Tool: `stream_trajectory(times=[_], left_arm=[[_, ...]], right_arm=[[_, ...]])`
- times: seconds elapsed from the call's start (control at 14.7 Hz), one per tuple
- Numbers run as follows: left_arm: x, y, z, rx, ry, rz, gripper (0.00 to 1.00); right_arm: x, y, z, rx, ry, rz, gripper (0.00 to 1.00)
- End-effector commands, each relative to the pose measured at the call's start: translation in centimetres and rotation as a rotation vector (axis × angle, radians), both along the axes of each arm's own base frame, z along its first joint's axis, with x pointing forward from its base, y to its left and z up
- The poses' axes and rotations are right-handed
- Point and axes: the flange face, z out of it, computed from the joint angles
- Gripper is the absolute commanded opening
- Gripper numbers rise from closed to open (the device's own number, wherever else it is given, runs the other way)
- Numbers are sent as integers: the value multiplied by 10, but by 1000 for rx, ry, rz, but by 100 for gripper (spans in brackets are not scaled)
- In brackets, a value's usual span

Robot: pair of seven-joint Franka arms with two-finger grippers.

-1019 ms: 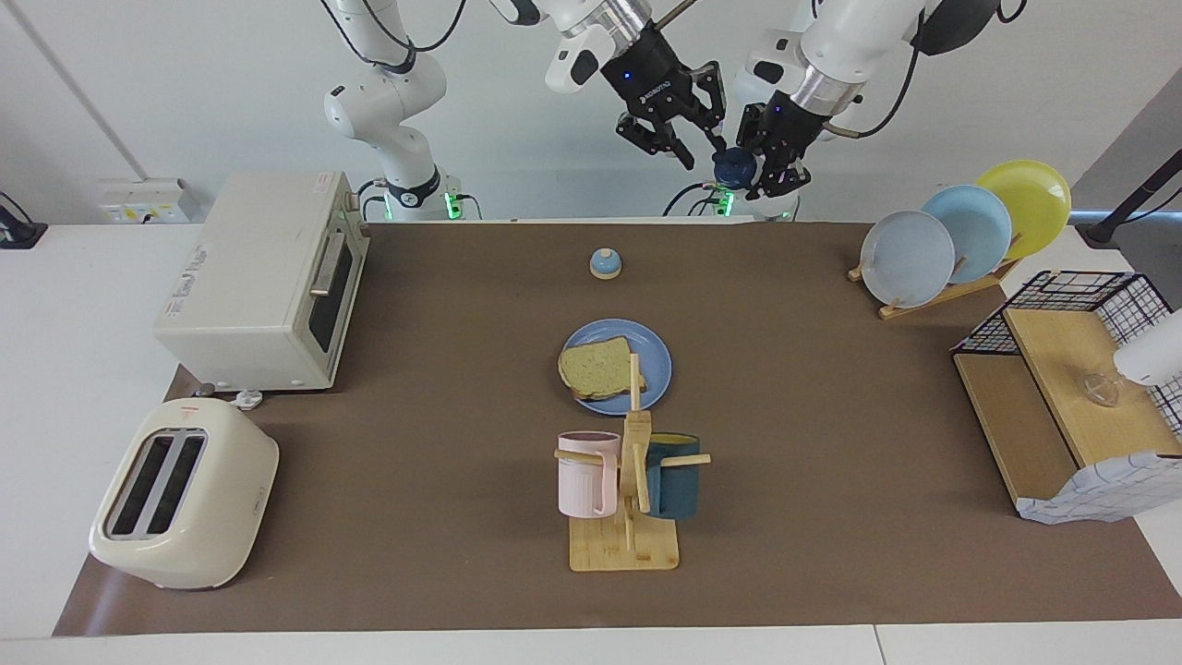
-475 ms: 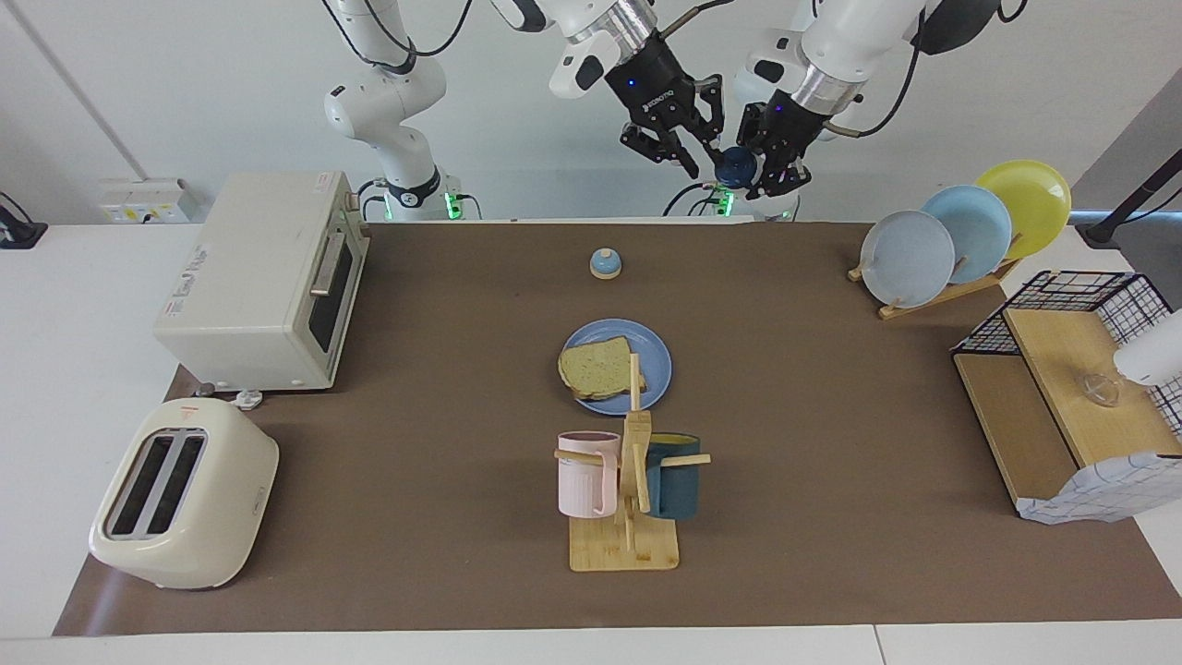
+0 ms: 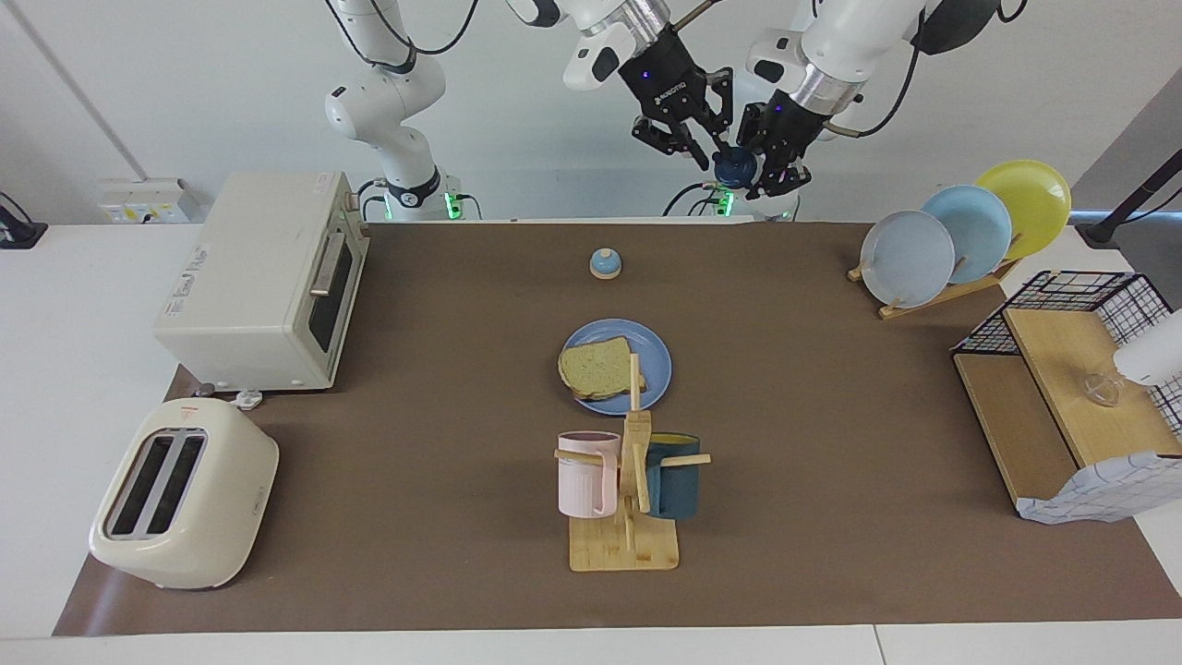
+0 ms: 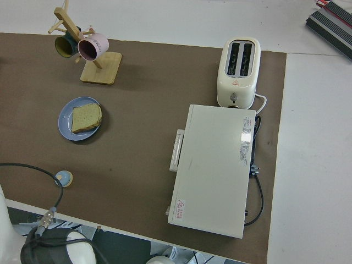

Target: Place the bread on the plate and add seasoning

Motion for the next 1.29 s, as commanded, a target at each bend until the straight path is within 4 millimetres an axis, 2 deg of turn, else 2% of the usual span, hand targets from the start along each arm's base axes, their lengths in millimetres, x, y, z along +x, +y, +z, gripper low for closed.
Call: stream_trajectory(times=[0.0, 0.2, 0.27, 0.34, 0.48, 0.54, 0.88, 1.02, 1.15, 1.22], left_arm=[[-8, 2, 2, -5, -10, -18, 15], [-8, 2, 2, -5, -10, -18, 15], [-8, 1, 2, -5, -11, -20, 14], [-8, 2, 2, -5, -10, -17, 11], [-10, -1, 2, -3, -11, -23, 1], [-10, -2, 2, -2, -10, -20, 0], [-10, -2, 2, -2, -11, -18, 0], [-11, -3, 2, -3, -12, -21, 0], [-11, -3, 2, -3, -12, -21, 0], [-11, -3, 2, -3, -12, -21, 0]], right_arm=[[2, 0, 3, 3, -10, -30, 24], [-1, 0, 4, 5, -9, -32, 14], [-1, 1, 4, 4, -9, -30, 9], [1, 0, 3, 4, -7, -32, 0], [0, 0, 4, 7, -7, -32, 0], [2, -1, 3, 6, -7, -34, 0], [12, -9, 2, 13, 1, -54, 0], [19, -18, 3, 10, 3, -71, 0], [29, -29, 25, 39, -16, -89, 0], [30, -29, 25, 35, -15, -86, 0]])
